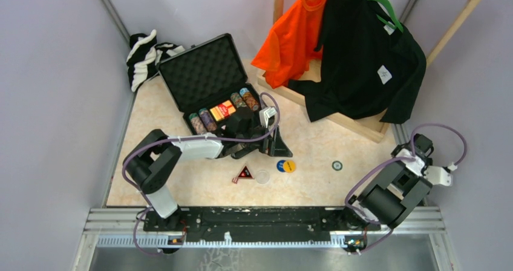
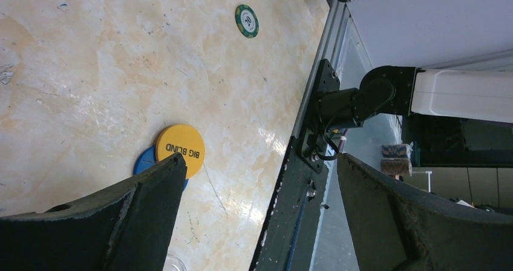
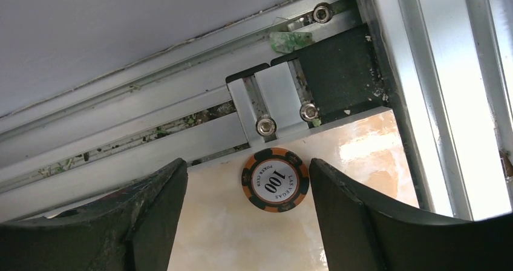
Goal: Pack up texas hold em set
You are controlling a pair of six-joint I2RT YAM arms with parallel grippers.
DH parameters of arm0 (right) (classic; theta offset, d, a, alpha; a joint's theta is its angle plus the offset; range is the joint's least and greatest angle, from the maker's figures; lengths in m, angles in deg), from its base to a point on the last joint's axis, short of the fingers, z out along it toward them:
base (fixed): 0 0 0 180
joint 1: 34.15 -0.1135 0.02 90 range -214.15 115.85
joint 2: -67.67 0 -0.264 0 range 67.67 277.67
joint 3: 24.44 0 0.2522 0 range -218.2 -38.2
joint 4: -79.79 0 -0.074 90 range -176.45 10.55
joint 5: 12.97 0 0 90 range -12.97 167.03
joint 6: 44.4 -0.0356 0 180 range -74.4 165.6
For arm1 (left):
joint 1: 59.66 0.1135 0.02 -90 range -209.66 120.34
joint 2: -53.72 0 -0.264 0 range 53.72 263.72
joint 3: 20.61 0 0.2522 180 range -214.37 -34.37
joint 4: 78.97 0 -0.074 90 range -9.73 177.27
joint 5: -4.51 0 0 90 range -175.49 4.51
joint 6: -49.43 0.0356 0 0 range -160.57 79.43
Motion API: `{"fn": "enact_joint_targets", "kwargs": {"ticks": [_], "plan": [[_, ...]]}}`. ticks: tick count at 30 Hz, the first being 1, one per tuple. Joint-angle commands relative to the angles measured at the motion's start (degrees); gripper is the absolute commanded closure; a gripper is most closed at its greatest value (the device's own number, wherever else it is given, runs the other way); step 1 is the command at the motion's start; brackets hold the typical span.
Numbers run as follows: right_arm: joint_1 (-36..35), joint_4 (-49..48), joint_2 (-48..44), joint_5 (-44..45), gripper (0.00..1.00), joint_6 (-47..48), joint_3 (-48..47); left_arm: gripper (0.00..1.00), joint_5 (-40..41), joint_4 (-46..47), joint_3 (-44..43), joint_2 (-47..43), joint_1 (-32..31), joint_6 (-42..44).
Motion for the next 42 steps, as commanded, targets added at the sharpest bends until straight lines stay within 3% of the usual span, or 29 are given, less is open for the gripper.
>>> {"fn": "enact_joint_targets", "kwargs": {"ticks": [1, 11, 18, 27, 37, 39, 42], "plan": [[0.4, -1.0, 2.1, -3.7, 0.26, 1.9, -1.4, 0.01, -1.3, 1.2, -0.4, -1.4, 0.4, 0.7], [-1.5, 0.0, 4.6, -5.1, 0.27, 5.7, -2.3, 0.01, -1.4, 1.4, 0.0, -2.3, 0.5, 0.4], [-8.0, 5.8, 7.2, -0.9, 0.43, 8.2, -6.2, 0.01, -2.1, 3.1, 1.5, -4.4, 1.3, -1.0], [-10.1, 6.0, 5.6, -4.7, 0.39, 11.9, -5.3, 0.01, -1.7, 3.2, 2.6, -7.0, 1.8, -1.3], [-11.6, 10.6, -13.4, -8.5, 0.36, 13.1, -3.7, 0.01, -4.2, 5.7, 3.0, -6.7, 1.8, -3.7], [-11.6, 10.2, -14.1, -7.8, 0.42, 11.8, -4.0, 0.01, -4.9, 6.4, 3.2, -6.7, 1.8, -4.3], [-11.5, 8.8, -11.1, -5.7, 0.74, 10.5, -5.3, 0.01, -4.2, 5.9, 3.5, -7.8, 1.8, -3.5]]}}
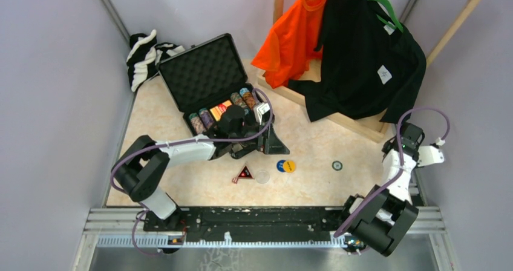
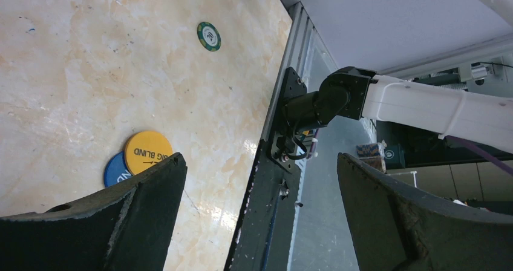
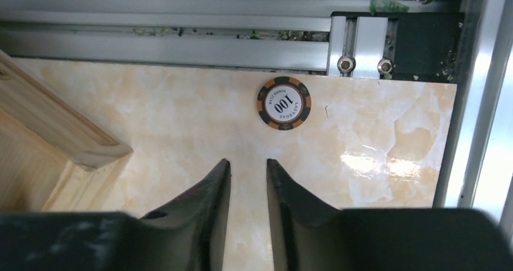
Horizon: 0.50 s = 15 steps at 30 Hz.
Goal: Pack up texas hold em set
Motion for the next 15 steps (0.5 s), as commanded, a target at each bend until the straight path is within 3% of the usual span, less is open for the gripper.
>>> {"fn": "enact_joint_targets", "kwargs": {"ticks": [1, 3, 15], "plan": [[-0.1, -0.3, 3.9, 2.6, 0.84, -2.5, -2.7, 0.01, -0.6, 1.8, 0.9, -2.2, 0.3, 0.3], [0.0, -0.7, 5.5, 3.5, 1.0, -2.6, -3.6, 0.01, 0.2, 0.6, 0.7, -3.0, 0.3, 1.2], [6.4, -3.3, 8.1, 6.2, 1.0, -5.5, -3.7, 0.01, 0.2, 0.1, 0.5, -2.6, 0.3, 1.8]]}}
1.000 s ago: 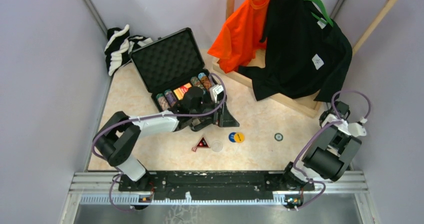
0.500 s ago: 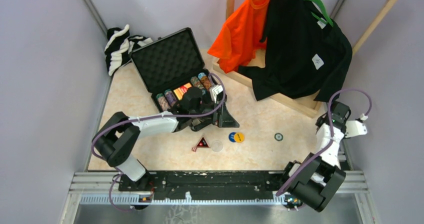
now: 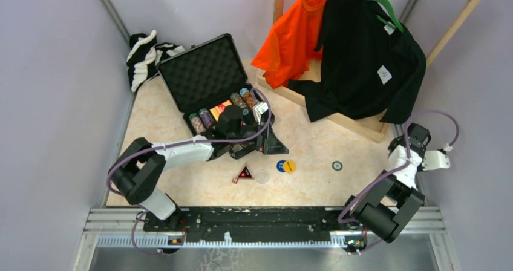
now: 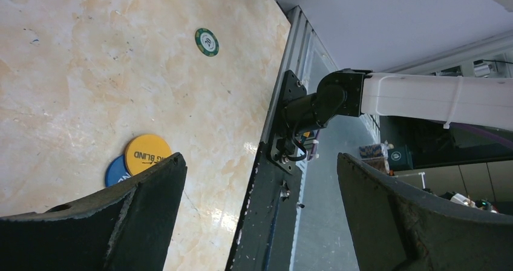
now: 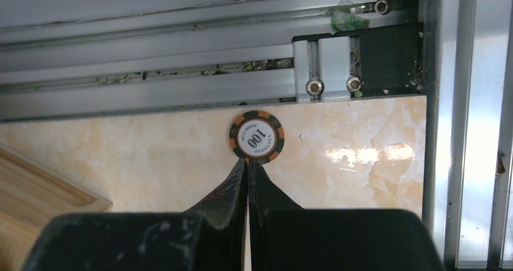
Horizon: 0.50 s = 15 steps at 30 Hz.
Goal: Pack up texas hold em set
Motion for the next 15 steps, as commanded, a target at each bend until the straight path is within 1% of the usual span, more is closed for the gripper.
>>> {"fn": "enact_joint_targets", "kwargs": {"ticks": [1, 8, 15], "plan": [[2.7, -2.3, 1.9, 3.2, 1.0, -2.8, -2.0, 0.01, -0.3, 0.3, 0.1, -0.7, 0.3, 0.6], [5.0, -6.2, 5.4, 2.2, 1.0, -2.7, -1.2, 0.01, -0.2, 0.3, 0.0, -0.5, 0.3, 0.9], [6.0, -6.7, 9.0, 2.1, 1.0, -3.3, -2.8, 0.01, -0.4, -0.1, -0.3, 0.2, 0.3, 1.4]]}}
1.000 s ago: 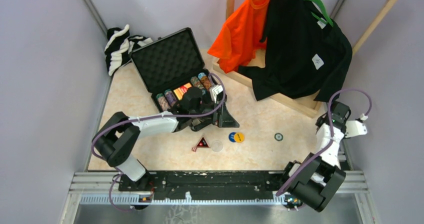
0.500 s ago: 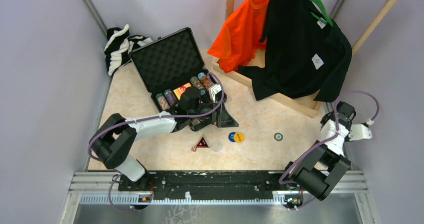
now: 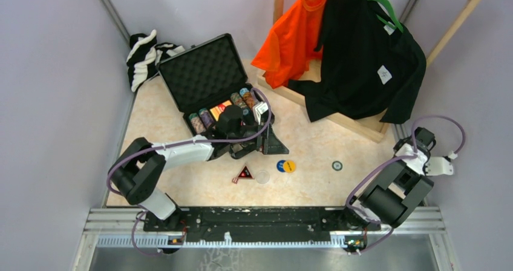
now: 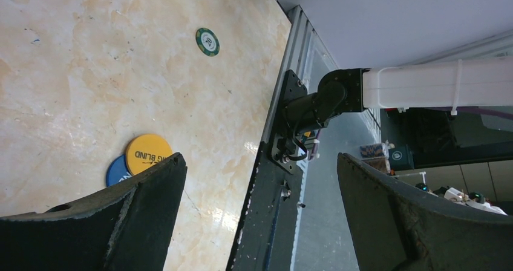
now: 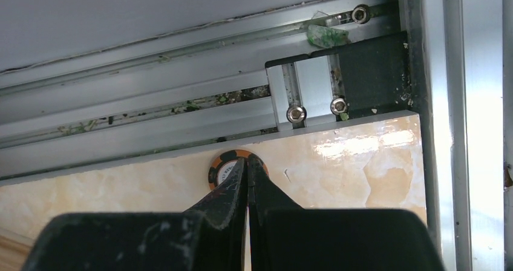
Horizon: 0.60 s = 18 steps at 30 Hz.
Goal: Pack up texas hold em set
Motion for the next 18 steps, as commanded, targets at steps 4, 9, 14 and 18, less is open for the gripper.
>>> {"fn": "enact_joint_targets", "kwargs": {"ticks": [4, 9, 14, 18], "plan": [[1.6, -2.5, 3.4, 0.3, 1.0, -1.4, -3.2, 0.01, -0.5, 0.1, -0.4, 0.6, 0.3, 1.2], [2.1, -3.2, 4.5, -0.4, 1.0, -0.8, -3.8, 0.01, -0.8, 0.0, -0.6, 1.2, 0.3, 1.2], [2.7, -3.6, 5.0, -0.7, 1.0, -0.6, -4.4, 0.01, -1.2, 0.2, -0.8, 2.0, 0.3, 1.2], [3.1, -4.1, 6.9, -1.4, 1.0, -0.7, -5.0, 0.01, -1.5, 0.4, -0.9, 2.3, 0.3, 1.1]]}}
